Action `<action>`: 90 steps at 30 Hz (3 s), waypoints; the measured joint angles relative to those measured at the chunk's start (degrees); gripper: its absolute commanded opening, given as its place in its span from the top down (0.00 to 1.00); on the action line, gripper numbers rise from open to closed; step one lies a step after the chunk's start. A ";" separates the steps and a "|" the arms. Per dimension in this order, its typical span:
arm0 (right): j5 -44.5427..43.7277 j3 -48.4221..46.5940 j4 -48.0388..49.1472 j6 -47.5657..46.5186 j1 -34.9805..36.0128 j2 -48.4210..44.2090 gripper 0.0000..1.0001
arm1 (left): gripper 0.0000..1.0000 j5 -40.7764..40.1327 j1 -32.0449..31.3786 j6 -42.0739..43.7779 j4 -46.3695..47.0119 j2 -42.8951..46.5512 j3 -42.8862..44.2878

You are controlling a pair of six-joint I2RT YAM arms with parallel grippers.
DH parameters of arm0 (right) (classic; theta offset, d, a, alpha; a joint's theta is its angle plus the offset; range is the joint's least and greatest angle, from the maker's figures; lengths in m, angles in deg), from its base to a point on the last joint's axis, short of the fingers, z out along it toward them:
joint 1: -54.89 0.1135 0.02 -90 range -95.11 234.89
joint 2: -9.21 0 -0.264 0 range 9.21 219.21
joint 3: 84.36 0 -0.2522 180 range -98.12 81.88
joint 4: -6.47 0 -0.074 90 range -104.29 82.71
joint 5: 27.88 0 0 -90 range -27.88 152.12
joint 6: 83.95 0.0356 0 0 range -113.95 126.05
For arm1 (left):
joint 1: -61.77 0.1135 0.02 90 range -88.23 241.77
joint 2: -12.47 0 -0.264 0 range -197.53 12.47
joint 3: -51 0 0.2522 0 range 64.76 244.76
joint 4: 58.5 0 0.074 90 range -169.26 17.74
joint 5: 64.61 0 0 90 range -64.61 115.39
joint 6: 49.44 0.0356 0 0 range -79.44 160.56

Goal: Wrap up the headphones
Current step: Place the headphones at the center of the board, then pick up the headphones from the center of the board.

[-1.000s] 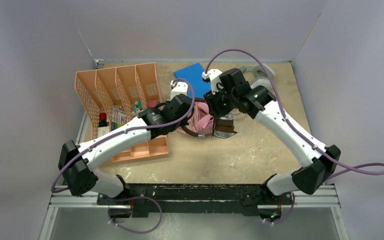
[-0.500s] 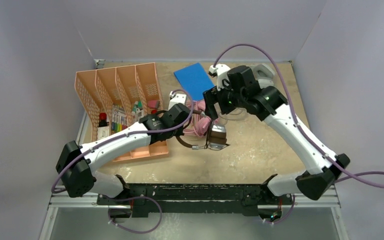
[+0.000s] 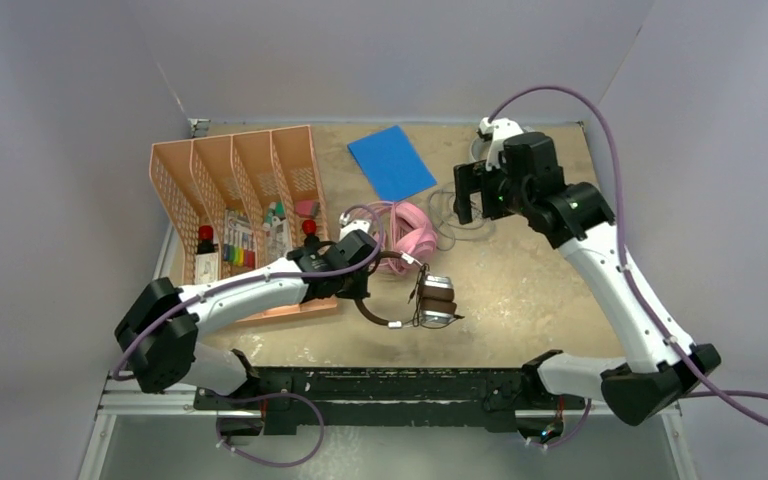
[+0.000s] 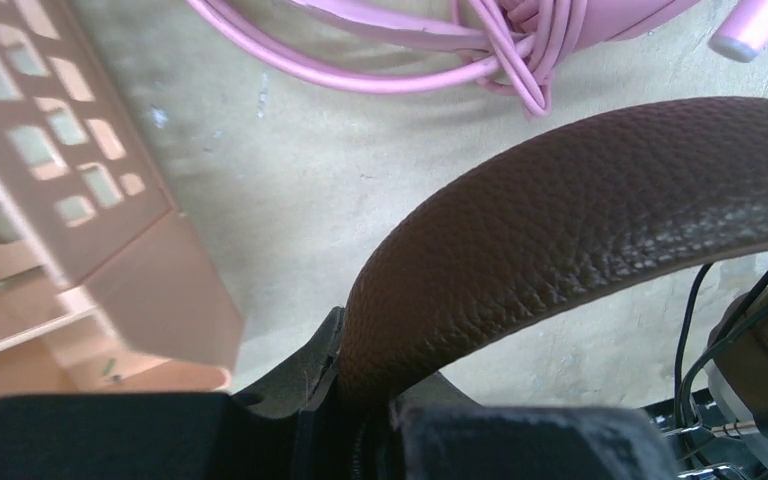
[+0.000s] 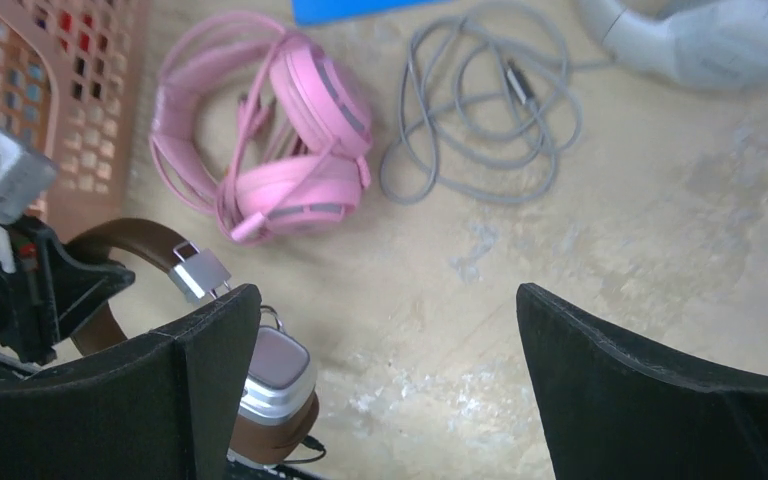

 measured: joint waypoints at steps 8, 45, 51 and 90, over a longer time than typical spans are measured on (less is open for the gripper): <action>1.33 6.23 1.14 0.72 -0.57 3.67 0.01 | 0.98 2.84 -1.49 -4.63 3.28 -5.18 -2.43; 8.90 7.85 14.36 6.97 -19.56 16.81 0.02 | 0.37 -2.93 -3.26 -6.23 -1.97 -3.85 -1.40; 7.45 3.72 16.48 11.02 -26.73 23.30 0.01 | 0.35 -2.64 -3.26 -4.28 -4.26 1.53 1.46; -6.25 -11.19 16.92 41.00 -33.35 50.03 0.96 | 0.36 -4.63 -3.26 5.64 -8.76 17.79 15.10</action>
